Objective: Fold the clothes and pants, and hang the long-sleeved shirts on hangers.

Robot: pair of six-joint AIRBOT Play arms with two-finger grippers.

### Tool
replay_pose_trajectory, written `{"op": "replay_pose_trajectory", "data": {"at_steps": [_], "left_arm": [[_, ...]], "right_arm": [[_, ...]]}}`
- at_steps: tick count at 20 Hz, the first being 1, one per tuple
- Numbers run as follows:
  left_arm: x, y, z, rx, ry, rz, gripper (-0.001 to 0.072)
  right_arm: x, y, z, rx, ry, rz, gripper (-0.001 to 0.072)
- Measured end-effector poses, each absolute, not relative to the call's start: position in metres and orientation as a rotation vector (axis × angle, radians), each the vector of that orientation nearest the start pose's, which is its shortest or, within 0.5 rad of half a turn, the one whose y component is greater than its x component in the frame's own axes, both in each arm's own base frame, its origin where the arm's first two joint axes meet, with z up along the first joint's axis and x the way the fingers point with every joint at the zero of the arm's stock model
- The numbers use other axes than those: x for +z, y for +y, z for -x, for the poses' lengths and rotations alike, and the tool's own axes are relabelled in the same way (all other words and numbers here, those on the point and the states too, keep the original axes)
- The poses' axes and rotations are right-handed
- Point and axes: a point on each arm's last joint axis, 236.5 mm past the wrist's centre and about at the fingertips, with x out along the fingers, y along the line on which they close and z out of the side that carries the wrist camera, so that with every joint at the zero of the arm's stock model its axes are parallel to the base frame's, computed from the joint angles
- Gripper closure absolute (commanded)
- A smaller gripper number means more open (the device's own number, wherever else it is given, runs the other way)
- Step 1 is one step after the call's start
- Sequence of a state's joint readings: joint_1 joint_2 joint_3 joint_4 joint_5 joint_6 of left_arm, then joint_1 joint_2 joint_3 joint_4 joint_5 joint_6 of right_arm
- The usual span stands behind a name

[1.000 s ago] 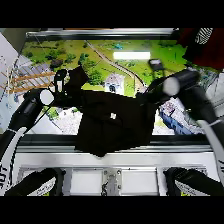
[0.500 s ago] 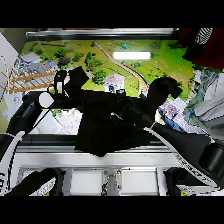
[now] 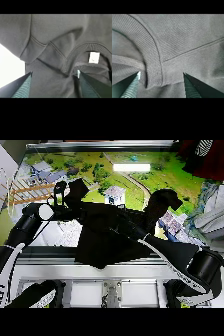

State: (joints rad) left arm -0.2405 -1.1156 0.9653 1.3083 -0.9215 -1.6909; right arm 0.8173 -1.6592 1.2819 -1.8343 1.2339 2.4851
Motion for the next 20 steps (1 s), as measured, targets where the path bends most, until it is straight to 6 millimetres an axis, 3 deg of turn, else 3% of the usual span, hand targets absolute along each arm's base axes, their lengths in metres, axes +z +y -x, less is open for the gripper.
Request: {"op": "replay_pose_trajectory", "data": {"at_steps": [7, 9, 20], "left_arm": [[0.026, -0.139, -0.362, -0.252, 1.102, 0.237, 0.0087], [0.026, -0.139, -0.362, -0.252, 1.101, 0.237, 0.0088], [0.026, -0.139, -0.363, -0.254, 1.099, 0.235, 0.0088]], "right_arm": [[-0.110, 0.234, -0.301, -0.198, 1.438, 0.173, 0.0140], [-0.111, 0.226, -0.296, -0.233, 1.458, 0.197, 0.0430], [-0.096, 0.200, -0.297, -0.311, 1.435, 0.294, 0.0433]]}}
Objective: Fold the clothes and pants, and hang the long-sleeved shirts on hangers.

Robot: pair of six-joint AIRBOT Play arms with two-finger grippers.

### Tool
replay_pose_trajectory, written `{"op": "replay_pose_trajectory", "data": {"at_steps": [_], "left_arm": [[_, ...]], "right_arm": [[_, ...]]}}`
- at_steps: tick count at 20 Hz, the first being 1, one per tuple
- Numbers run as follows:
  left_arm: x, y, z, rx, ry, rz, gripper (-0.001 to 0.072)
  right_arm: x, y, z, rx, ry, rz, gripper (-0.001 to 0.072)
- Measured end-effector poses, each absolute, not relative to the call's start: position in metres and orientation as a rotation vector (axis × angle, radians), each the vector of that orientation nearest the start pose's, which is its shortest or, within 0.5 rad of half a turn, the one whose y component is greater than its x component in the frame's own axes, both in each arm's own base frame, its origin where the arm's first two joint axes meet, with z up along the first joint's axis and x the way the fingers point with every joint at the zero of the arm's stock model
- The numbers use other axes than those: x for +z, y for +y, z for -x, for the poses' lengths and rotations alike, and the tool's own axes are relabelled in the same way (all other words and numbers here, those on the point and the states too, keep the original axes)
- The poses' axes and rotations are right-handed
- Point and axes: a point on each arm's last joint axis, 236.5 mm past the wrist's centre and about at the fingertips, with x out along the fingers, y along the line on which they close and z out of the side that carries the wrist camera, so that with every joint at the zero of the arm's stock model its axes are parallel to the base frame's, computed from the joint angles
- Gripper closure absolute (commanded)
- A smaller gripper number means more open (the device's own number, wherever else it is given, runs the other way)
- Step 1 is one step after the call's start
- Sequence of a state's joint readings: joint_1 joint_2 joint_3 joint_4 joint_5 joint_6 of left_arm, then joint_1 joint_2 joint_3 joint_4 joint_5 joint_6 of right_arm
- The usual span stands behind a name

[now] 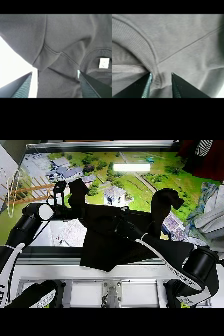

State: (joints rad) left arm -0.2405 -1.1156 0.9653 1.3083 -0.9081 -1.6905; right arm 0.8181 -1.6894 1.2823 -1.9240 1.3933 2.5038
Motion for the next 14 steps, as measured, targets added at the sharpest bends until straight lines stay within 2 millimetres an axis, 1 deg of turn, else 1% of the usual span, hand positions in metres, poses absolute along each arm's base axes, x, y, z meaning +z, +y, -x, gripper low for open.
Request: {"op": "replay_pose_trajectory", "data": {"at_steps": [5, 14], "left_arm": [[0.026, -0.139, -0.363, -0.254, 1.099, 0.235, 0.0088], [0.026, -0.139, -0.363, -0.253, 1.099, 0.235, 0.0088]], "right_arm": [[-0.093, 0.192, -0.297, -0.309, 1.438, 0.354, 0.0432], [-0.112, 0.198, -0.286, -0.300, 1.491, 0.382, 0.0432]]}}
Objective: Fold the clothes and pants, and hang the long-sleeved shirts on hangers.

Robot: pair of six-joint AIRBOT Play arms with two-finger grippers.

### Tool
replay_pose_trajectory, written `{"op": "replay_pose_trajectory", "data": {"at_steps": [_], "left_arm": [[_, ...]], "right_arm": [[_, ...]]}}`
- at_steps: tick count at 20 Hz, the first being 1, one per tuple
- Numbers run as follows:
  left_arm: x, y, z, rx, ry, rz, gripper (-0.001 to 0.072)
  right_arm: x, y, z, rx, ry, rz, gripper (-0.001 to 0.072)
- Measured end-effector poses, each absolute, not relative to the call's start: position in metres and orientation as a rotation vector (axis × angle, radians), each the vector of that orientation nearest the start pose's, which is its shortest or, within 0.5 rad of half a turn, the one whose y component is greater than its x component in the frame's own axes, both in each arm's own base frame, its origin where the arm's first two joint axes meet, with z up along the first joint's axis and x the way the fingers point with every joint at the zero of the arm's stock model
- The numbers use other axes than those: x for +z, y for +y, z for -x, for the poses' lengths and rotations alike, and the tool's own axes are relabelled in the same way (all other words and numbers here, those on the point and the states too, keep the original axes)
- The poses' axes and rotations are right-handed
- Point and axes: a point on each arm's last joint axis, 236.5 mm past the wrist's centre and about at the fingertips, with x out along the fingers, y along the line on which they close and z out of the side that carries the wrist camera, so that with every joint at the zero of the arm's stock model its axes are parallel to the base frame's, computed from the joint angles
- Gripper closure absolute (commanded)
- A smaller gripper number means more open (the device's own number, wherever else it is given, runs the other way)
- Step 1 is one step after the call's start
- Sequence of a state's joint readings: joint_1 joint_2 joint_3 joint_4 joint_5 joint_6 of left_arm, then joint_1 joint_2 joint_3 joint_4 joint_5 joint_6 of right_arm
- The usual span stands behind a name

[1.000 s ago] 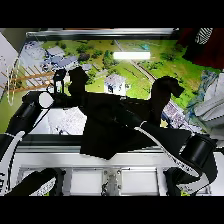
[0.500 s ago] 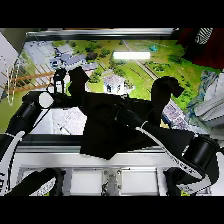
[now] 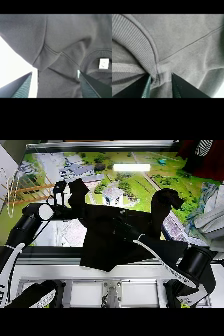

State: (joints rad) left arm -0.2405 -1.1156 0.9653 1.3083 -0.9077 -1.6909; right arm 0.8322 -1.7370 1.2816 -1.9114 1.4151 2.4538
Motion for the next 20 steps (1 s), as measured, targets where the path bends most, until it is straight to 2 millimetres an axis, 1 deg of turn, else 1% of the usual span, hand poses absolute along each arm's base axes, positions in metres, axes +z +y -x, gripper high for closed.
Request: {"op": "replay_pose_trajectory", "data": {"at_steps": [5, 6, 7, 10, 12, 14, 16, 18, 20], "left_arm": [[0.026, -0.139, -0.363, -0.253, 1.099, 0.235, 0.0088], [0.026, -0.139, -0.362, -0.253, 1.100, 0.235, 0.0088], [0.026, -0.139, -0.362, -0.253, 1.103, 0.235, 0.0088], [0.026, -0.139, -0.362, -0.252, 1.104, 0.236, 0.0088], [0.025, -0.139, -0.361, -0.253, 1.107, 0.235, 0.0088], [0.025, -0.141, -0.360, -0.257, 1.108, 0.233, 0.0088], [0.025, -0.149, -0.357, -0.278, 1.112, 0.223, 0.0088], [0.020, -0.167, -0.350, -0.321, 1.131, 0.194, 0.0088], [0.008, -0.194, -0.339, -0.380, 1.163, 0.153, 0.0088]], "right_arm": [[-0.115, 0.197, -0.285, -0.299, 1.496, 0.394, 0.0437], [-0.115, 0.197, -0.285, -0.291, 1.497, 0.407, 0.0511], [-0.116, 0.198, -0.285, -0.281, 1.500, 0.411, 0.0695], [-0.115, 0.197, -0.286, -0.245, 1.504, 0.458, 0.0692], [-0.107, 0.196, -0.290, -0.209, 1.489, 0.489, 0.0692], [-0.088, 0.198, -0.296, -0.154, 1.455, 0.503, 0.0691], [-0.059, 0.203, -0.301, -0.082, 1.405, 0.498, 0.0691], [-0.026, 0.207, -0.301, -0.008, 1.355, 0.465, 0.0692], [0.004, 0.211, -0.297, 0.053, 1.311, 0.419, 0.0692]]}}
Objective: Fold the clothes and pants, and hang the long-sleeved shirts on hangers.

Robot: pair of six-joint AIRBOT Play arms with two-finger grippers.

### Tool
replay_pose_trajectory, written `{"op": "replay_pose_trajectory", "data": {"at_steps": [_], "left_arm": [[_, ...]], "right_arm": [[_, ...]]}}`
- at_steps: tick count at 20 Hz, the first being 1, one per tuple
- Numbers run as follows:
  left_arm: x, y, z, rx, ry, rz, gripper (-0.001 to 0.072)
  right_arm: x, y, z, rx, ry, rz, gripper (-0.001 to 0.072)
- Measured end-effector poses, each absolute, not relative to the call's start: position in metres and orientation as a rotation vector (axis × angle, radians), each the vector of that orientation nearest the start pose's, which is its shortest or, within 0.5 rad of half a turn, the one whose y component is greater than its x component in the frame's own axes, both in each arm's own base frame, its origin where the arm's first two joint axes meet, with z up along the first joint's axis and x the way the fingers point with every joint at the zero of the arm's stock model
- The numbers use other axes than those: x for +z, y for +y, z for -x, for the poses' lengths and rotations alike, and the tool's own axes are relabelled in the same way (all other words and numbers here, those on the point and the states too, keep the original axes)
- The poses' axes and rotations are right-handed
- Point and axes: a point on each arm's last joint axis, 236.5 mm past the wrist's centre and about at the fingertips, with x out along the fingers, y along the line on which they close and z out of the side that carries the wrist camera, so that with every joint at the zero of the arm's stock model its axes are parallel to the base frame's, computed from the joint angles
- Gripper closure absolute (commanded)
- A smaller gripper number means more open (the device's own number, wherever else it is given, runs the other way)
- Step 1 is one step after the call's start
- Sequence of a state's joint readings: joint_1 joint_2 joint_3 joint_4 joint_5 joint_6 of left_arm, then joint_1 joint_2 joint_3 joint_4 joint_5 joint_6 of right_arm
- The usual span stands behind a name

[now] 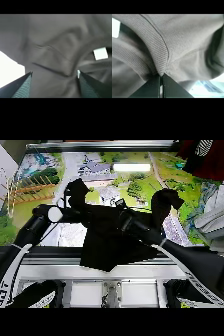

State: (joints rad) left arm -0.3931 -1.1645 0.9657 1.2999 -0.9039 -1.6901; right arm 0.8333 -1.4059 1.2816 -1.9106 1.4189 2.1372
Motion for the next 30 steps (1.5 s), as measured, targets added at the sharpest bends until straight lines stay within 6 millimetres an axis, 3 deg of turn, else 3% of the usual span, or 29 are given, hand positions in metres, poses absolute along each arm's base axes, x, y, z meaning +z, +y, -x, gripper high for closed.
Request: {"op": "replay_pose_trajectory", "data": {"at_steps": [3, 5, 7, 10, 14, 15, 16, 17, 20, 23, 27, 30], "left_arm": [[-0.013, -0.241, -0.322, -0.476, 1.209, 0.074, 0.0088], [-0.027, -0.266, -0.314, -0.523, 1.235, 0.019, 0.0088], [-0.040, -0.280, -0.310, -0.532, 1.259, -0.032, 0.0088], [-0.061, -0.284, -0.304, -0.514, 1.305, -0.075, 0.0089], [-0.076, -0.264, -0.305, -0.437, 1.355, -0.088, 0.0093], [-0.075, -0.258, -0.307, -0.421, 1.356, -0.086, 0.0258], [-0.071, -0.255, -0.310, -0.412, 1.351, -0.075, 0.0551], [-0.064, -0.251, -0.313, -0.405, 1.336, -0.065, 0.0697], [-0.022, -0.241, -0.328, -0.401, 1.241, -0.016, 0.0694], [0.053, -0.244, -0.332, -0.469, 1.117, 0.015, 0.0694], [0.155, -0.260, -0.296, -0.645, 0.998, 0.002, 0.0694], [0.198, -0.262, -0.251, -0.757, 0.993, -0.038, 0.0693]], "right_arm": [[0.037, 0.214, -0.290, 0.120, 1.257, 0.364, 0.0691], [0.049, 0.215, -0.284, 0.144, 1.244, 0.349, 0.0692], [0.056, 0.217, -0.280, 0.164, 1.233, 0.344, 0.0691], [0.063, 0.217, -0.276, 0.178, 1.224, 0.333, 0.0692], [0.073, 0.216, -0.274, 0.189, 1.205, 0.320, 0.0692], [0.076, 0.215, -0.273, 0.192, 1.199, 0.314, 0.0692], [0.079, 0.214, -0.274, 0.192, 1.194, 0.307, 0.0691], [0.081, 0.212, -0.275, 0.189, 1.190, 0.299, 0.0692], [0.098, 0.196, -0.282, 0.172, 1.184, 0.293, 0.0692], [0.133, 0.175, -0.293, 0.157, 1.166, 0.289, 0.0691], [0.185, 0.152, -0.290, 0.147, 1.146, 0.276, 0.0692], [0.205, 0.151, -0.275, 0.211, 1.157, 0.276, 0.0695]]}}
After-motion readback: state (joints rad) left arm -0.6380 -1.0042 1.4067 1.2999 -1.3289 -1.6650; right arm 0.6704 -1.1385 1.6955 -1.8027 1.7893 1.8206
